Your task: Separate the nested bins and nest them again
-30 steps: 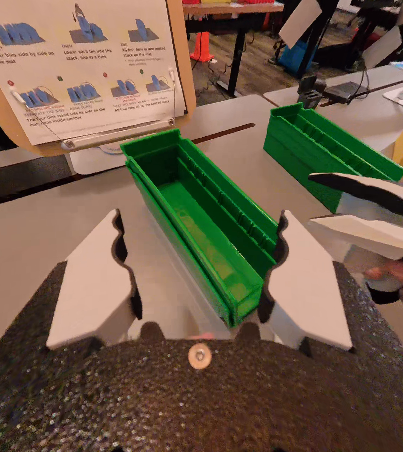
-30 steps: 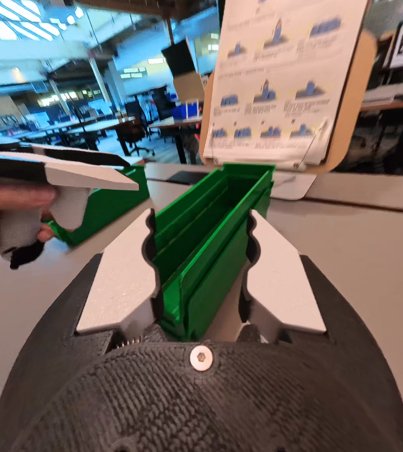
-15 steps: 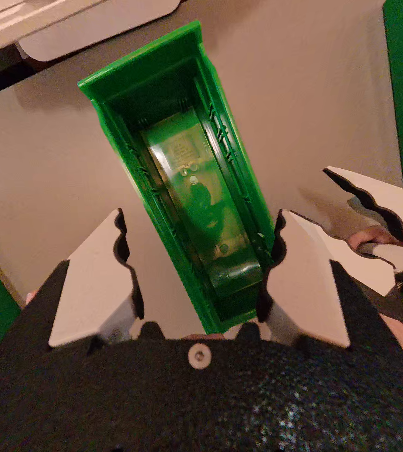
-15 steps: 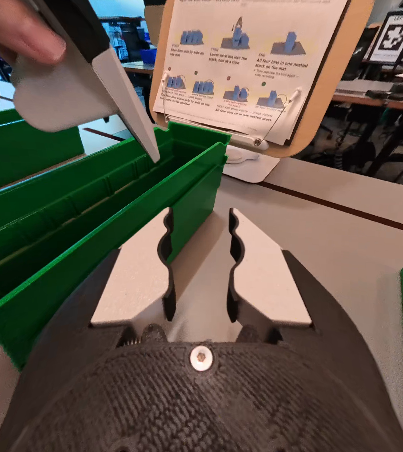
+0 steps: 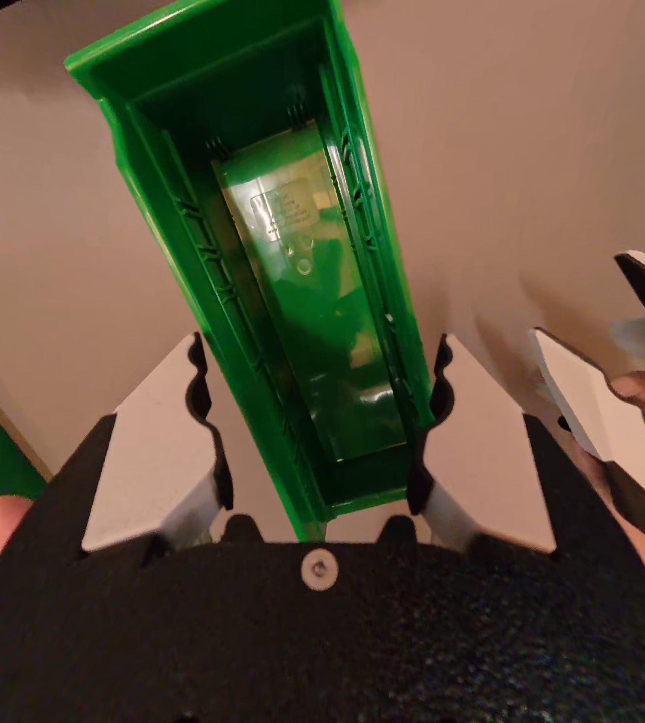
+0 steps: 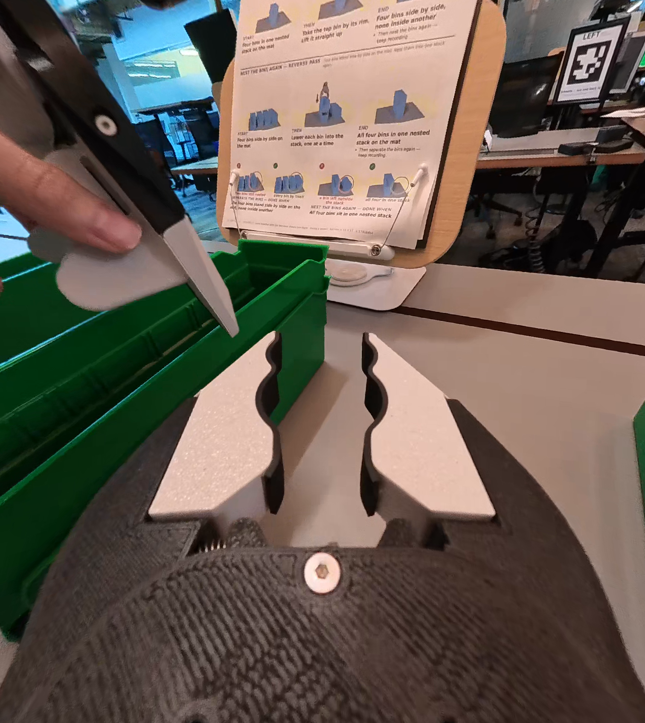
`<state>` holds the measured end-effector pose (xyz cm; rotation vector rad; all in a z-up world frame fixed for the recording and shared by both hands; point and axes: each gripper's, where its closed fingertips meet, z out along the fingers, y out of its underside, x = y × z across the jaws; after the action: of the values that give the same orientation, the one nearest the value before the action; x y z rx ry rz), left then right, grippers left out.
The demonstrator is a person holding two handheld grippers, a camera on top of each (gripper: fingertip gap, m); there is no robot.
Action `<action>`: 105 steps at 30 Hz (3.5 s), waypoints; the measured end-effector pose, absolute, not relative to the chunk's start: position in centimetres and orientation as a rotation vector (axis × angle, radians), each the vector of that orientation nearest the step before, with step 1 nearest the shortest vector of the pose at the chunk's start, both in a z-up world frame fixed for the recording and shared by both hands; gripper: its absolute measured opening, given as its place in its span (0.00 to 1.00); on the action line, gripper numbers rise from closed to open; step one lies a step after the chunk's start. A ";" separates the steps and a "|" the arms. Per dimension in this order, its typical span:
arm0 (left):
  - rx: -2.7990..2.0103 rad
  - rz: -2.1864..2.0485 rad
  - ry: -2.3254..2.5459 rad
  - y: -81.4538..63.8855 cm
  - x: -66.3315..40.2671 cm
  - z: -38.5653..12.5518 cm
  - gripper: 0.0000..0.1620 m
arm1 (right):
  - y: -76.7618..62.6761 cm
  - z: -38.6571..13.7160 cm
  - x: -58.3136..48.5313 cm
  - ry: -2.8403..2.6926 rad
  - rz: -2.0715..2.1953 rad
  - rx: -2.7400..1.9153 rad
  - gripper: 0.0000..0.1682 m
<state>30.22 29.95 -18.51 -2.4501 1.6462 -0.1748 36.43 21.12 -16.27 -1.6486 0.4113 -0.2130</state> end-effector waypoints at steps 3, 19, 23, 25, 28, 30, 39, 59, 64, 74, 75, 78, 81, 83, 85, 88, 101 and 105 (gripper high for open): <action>-2.476 -0.111 1.651 30.2 29.7 -19.3 0.73 | 21.0 -16.0 36.1 0.393 -0.214 -1.652 0.24; -2.605 -0.083 1.672 29.6 29.1 -19.6 0.68 | 20.7 -15.9 36.2 0.397 -0.190 -1.645 0.25; -2.609 -0.067 1.680 29.6 29.0 -19.6 0.70 | 20.7 -15.9 36.3 0.396 -0.191 -1.646 0.25; -2.600 -0.044 1.718 29.3 28.7 -19.6 0.71 | 20.7 -16.0 36.3 0.399 -0.188 -1.648 0.25; -2.587 0.004 1.747 29.1 28.5 -19.8 0.72 | 20.7 -16.1 36.3 0.402 -0.184 -1.648 0.25; -2.588 0.022 1.740 29.1 28.4 -19.7 0.71 | 20.7 -16.0 36.3 0.400 -0.184 -1.647 0.25; -2.620 0.073 1.679 29.2 28.6 -19.8 0.69 | 21.0 -16.1 35.8 0.384 -0.188 -1.659 0.26; -2.615 0.116 1.681 29.8 28.3 -19.6 0.50 | 21.0 -16.1 35.6 0.373 -0.177 -1.665 0.26; -2.619 0.105 1.669 30.2 28.3 -19.5 0.48 | 21.0 -16.1 35.4 0.366 -0.162 -1.665 0.26; -2.644 0.080 1.680 30.4 28.4 -18.1 0.44 | 22.6 -16.5 33.1 0.258 -0.124 -1.716 0.27; -2.647 0.087 1.684 30.5 28.3 -18.0 0.44 | 22.8 -16.5 32.9 0.250 -0.126 -1.719 0.27; -2.641 0.084 1.677 31.0 28.1 -17.4 0.45 | 22.9 -16.7 32.7 0.239 -0.132 -1.732 0.27; -2.624 0.101 1.676 31.5 27.8 -16.6 0.45 | 22.8 -17.1 33.0 0.250 -0.132 -1.748 0.27; -2.624 0.114 1.683 31.7 27.5 -16.2 0.45 | 22.7 -17.3 33.1 0.261 -0.126 -1.751 0.27; -2.610 0.145 1.672 32.2 27.2 -15.7 0.45 | 22.7 -17.4 33.3 0.267 -0.124 -1.756 0.27; -2.598 0.176 1.677 32.6 26.8 -15.1 0.45 | 22.6 -17.6 33.4 0.267 -0.128 -1.766 0.27; -2.624 0.187 1.772 32.1 25.7 -15.9 0.51 | 22.6 -18.2 33.5 0.271 -0.128 -1.786 0.27; -2.660 0.117 1.766 32.0 25.8 -16.2 0.53 | 22.5 -18.3 33.6 0.279 -0.125 -1.785 0.27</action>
<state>25.78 31.97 -16.19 -2.6597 1.7661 0.1174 33.64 22.53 -18.28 -1.7850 0.2787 -0.1251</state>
